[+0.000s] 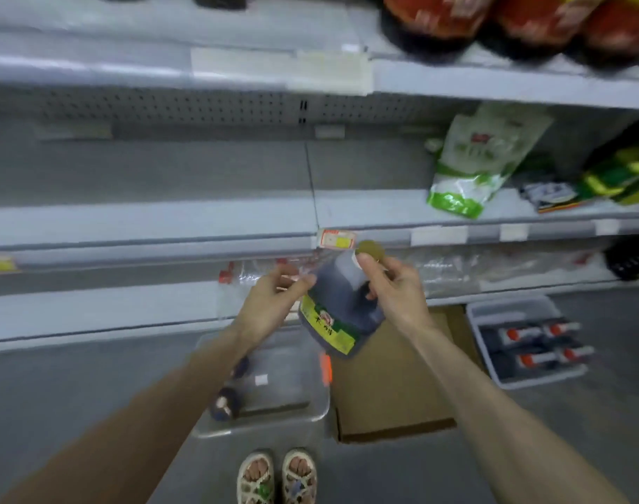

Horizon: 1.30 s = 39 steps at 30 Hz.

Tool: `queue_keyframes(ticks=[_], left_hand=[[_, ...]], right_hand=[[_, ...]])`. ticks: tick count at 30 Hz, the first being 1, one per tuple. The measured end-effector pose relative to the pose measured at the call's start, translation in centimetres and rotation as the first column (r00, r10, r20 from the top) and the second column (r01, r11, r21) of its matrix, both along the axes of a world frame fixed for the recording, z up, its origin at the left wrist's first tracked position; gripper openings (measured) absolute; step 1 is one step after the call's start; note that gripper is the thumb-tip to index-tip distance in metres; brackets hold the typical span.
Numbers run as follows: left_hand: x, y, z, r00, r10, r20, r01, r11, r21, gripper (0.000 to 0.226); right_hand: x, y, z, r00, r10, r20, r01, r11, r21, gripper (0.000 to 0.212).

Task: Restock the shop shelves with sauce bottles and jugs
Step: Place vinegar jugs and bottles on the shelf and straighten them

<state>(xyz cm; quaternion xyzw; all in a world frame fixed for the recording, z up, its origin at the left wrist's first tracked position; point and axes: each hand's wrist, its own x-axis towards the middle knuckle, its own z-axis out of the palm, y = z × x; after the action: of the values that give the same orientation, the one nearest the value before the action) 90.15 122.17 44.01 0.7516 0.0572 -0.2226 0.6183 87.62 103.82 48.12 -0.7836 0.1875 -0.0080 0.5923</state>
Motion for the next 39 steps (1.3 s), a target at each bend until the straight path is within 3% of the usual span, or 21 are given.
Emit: queue_keyframes(ticks=[4,7,13,16,18,21,24,28,34,37,39], left_hand=[[1.2,-2.1,12.4,0.978,-0.155,0.136,0.169,0.981,-0.092,0.072],[1.4,-3.9,21.8,0.902,-0.319,0.291,0.349,0.936,-0.054,0.097],[-0.4,-9.3,38.5,0.702,-0.479,0.527,0.57,0.822,-0.011,0.104],[-2.3,-12.4,45.0,0.626,-0.492,0.605,0.591,0.806,0.044,0.091],[-3.9,-14.8,48.4,0.566,-0.49,0.663,0.595,0.799,0.083,0.079],[-6.4,-19.1,51.9,0.499,-0.467,0.73,0.615,0.785,0.082,0.079],[-9.0,-24.2,53.8,0.451,-0.451,0.77,0.631,0.772,0.083,0.09],[-12.5,-31.9,54.9,0.43,-0.425,0.796,0.645,0.762,0.059,0.104],[-17.3,-43.9,55.7,0.427,-0.421,0.8,0.659,0.751,0.043,0.088],[-18.7,-49.4,56.1,0.416,-0.433,0.8,0.679,0.733,0.044,0.088],[-19.1,-52.9,56.1,0.407,-0.449,0.796,0.693,0.719,0.051,0.093]], right_hand=[[0.0,-2.2,14.5,0.985,0.007,0.174,0.003,0.998,-0.055,0.03],[-1.0,-4.0,24.8,0.949,0.014,0.314,0.025,0.992,-0.122,0.038],[-5.5,-8.5,42.5,0.85,0.034,0.526,0.075,0.98,-0.185,0.048],[-8.8,-11.7,48.7,0.81,0.035,0.585,0.114,0.97,-0.216,0.077],[-10.8,-14.2,51.4,0.799,0.013,0.602,0.145,0.966,-0.212,0.069],[-13.6,-18.6,54.3,0.773,-0.033,0.634,0.214,0.954,-0.211,0.067],[-17.0,-23.0,56.3,0.726,-0.025,0.687,0.243,0.944,-0.222,0.023],[-21.6,-30.0,57.7,0.708,-0.023,0.706,0.274,0.93,-0.244,0.045],[-26.6,-42.0,58.9,0.731,-0.001,0.682,0.307,0.893,-0.328,0.076],[-28.6,-46.9,59.3,0.714,-0.015,0.7,0.331,0.888,-0.318,0.034],[-29.5,-50.2,59.2,0.713,-0.027,0.701,0.356,0.875,-0.328,0.03]])
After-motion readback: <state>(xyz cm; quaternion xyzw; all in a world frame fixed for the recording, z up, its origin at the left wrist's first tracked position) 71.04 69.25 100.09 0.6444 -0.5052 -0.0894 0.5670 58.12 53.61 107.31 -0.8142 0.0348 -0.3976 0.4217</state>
